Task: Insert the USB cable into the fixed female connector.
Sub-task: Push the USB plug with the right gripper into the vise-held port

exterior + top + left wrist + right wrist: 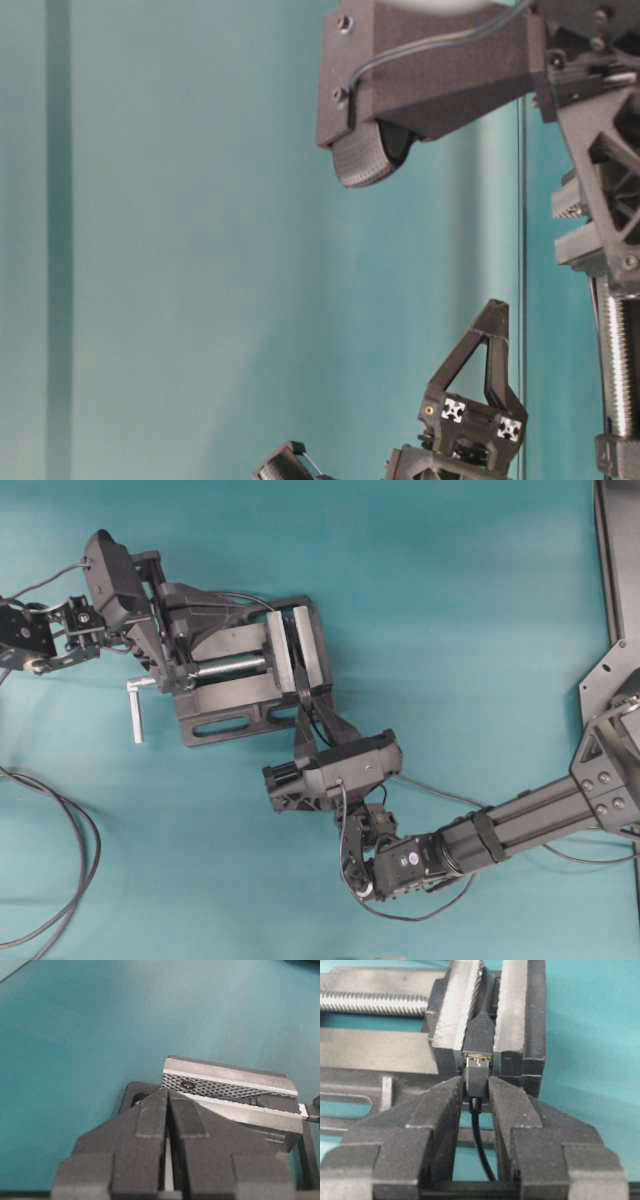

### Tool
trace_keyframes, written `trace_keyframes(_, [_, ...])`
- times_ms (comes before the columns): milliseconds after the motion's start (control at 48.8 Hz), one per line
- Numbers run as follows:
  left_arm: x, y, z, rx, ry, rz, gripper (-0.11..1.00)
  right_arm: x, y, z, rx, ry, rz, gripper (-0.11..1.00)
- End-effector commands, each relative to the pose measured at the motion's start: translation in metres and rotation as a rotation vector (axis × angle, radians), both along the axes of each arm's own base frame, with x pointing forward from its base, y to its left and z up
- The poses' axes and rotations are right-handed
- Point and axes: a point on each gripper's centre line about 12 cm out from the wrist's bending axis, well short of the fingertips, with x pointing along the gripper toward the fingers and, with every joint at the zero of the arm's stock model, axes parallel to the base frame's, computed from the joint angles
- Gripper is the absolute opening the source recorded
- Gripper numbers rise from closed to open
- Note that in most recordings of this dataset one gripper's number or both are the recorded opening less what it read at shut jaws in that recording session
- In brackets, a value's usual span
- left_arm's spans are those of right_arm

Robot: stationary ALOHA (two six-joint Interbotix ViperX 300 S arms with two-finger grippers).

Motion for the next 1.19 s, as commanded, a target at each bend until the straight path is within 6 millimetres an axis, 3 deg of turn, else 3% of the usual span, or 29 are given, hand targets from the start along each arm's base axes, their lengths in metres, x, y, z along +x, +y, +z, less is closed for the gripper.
trace_keyframes(0, [0.001, -0.001, 0.01, 0.024, -0.026, -0.009, 0.02, 0.006, -0.019, 0.008, 0.006, -0.026, -0.05, 0.22])
trace_keyframes(697, [-0.002, 0.0, 0.008, 0.023, -0.02, -0.005, 0.02, 0.016, -0.063, 0.02, -0.064, -0.045, -0.081, 0.22])
trace_keyframes(1169, [-0.003, 0.003, 0.007, 0.023, -0.015, 0.003, 0.02, 0.009, -0.082, 0.026, -0.086, -0.038, -0.098, 0.22])
